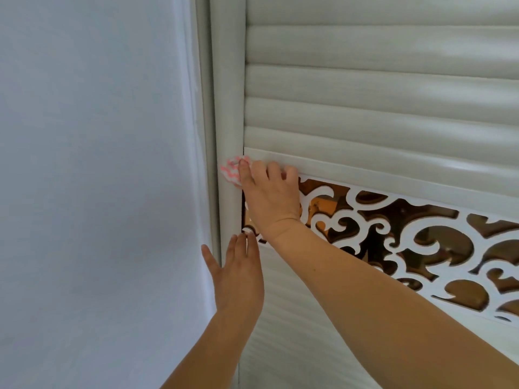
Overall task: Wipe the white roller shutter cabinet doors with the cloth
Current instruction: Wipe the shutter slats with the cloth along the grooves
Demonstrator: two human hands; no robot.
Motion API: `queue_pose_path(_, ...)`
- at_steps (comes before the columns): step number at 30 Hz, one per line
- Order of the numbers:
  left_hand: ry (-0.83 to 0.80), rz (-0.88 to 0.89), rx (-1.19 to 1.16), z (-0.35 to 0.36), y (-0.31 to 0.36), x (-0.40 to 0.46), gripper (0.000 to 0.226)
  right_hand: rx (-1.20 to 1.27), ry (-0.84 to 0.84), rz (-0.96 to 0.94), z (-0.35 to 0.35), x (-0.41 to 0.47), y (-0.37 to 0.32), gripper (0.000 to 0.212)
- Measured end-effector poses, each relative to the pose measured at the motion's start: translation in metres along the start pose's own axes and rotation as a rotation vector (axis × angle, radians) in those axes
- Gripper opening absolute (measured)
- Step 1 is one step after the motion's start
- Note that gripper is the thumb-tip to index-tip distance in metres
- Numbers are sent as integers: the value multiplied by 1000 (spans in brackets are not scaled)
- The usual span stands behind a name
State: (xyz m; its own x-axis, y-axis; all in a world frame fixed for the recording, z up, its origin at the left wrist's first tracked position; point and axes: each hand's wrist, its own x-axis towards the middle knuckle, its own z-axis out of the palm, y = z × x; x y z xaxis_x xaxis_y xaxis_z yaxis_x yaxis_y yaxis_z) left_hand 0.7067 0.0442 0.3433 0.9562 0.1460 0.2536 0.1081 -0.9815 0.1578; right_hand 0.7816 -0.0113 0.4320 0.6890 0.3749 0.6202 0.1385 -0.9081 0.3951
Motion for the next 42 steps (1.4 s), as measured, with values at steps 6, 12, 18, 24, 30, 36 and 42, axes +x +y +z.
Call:
queue_pose_path(6, -82, -4, -9, 23, 4, -12, 67, -12, -43, -201, 18, -18, 0, 53)
queue_pose_path(12, -153, -17, -13, 32, 4, -21, 68, 209, -149, -214, 6, -32, 6, 59)
queue_pose_path(18, -142, -8, -31, 27, 2, -18, 70, 240, 182, 42, -27, 23, 17, 73)
queue_pose_path(24, -142, -2, -39, 32, 4, -13, 73, -9, 257, -14, -13, 50, -2, 73)
queue_pose_path(30, -114, -18, -41, 45, 6, -7, 66, 1, 77, -248, 14, 20, -21, 61)
queue_pose_path(36, -105, -9, -18, 48, -2, -10, 66, -13, 35, -324, 25, 9, -31, 53)
queue_pose_path(42, -38, -10, -61, 57, -10, -17, 65, 107, -228, -436, 39, -27, -42, 55)
